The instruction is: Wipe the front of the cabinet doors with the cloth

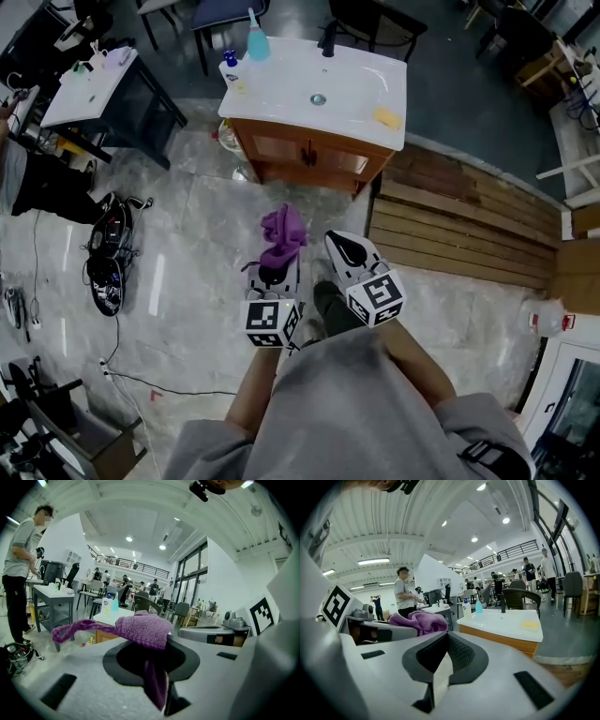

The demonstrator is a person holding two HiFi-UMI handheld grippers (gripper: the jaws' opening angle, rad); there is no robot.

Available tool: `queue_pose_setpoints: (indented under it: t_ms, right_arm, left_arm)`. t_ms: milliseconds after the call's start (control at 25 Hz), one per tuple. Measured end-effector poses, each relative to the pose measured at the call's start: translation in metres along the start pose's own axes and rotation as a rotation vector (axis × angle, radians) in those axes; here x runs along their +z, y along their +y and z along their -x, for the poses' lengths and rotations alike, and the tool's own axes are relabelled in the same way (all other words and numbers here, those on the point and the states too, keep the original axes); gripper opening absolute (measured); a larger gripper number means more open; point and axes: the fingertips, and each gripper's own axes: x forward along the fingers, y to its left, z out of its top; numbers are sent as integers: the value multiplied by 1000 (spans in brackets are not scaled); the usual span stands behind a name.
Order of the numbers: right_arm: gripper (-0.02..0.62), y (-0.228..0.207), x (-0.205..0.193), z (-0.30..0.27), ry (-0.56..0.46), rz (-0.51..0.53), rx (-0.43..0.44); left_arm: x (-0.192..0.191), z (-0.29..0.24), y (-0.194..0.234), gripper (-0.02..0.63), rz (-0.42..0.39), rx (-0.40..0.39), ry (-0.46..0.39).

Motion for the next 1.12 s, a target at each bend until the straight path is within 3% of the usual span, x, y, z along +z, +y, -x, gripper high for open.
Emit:
queue_pose_setpoints:
  t_ms: [320, 720, 1120]
  right_arm:
    - [9, -55, 5, -57, 68, 4, 45]
    - [9, -97, 4, -120, 114, -38, 85]
    - [9, -115, -9, -165, 125, -100, 25]
  left_arm:
    - [7, -73, 24, 72, 51, 40, 27]
    - [10, -136, 61, 72, 57, 83, 75]
    - [-4, -173, 108, 72, 31, 77, 124]
